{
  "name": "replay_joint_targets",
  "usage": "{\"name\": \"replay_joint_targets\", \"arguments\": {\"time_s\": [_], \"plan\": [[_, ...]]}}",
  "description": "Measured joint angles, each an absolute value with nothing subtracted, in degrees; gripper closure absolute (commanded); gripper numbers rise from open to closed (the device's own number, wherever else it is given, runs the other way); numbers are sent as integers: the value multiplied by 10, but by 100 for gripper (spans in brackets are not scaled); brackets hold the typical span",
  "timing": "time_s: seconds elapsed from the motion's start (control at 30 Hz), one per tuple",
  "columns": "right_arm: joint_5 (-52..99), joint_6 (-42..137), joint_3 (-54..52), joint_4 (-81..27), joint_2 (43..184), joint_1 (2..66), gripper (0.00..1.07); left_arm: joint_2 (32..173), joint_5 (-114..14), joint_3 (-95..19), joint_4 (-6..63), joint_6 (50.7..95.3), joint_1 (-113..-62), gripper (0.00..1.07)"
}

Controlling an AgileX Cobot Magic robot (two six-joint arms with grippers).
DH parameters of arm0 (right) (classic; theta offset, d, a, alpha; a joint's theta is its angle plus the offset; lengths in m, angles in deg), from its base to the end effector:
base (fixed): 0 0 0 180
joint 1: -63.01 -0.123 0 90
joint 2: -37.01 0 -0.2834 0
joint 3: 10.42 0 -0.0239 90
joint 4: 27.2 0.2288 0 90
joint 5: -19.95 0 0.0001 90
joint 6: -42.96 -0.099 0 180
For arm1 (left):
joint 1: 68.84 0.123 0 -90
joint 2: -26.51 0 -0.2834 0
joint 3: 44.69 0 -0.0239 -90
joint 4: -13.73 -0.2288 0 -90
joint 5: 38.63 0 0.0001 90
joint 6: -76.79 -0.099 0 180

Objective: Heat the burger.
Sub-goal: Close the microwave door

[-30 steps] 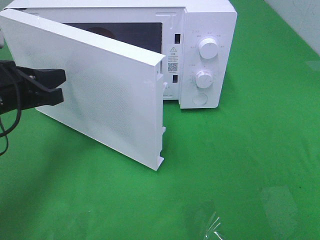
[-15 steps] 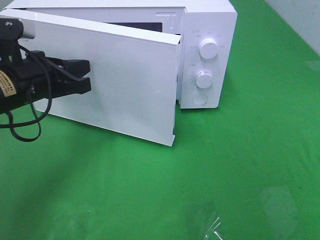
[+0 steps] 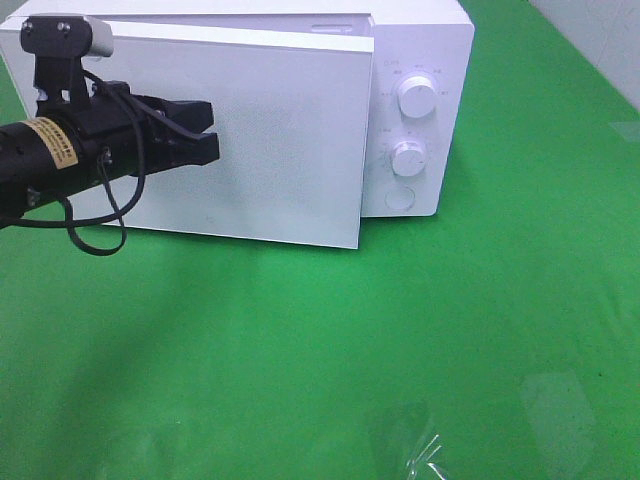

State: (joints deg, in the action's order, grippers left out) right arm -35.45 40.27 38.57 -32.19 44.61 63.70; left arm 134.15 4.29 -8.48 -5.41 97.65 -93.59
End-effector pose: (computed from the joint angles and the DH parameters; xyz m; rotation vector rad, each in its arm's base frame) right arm -0.0116 -0.0070 0.2695 0.0565 1.9518 -0.0796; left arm 0.2944 -0.1600 0.2014 0.4490 1.7673 -0.5911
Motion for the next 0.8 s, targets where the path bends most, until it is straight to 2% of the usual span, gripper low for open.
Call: {"name": "replay_joint_targets", "arguments": {"time_s": [0.8], "plan": [[-355, 403, 386, -322, 446, 637, 32, 1378, 36, -130, -43, 976, -937, 107]]}}
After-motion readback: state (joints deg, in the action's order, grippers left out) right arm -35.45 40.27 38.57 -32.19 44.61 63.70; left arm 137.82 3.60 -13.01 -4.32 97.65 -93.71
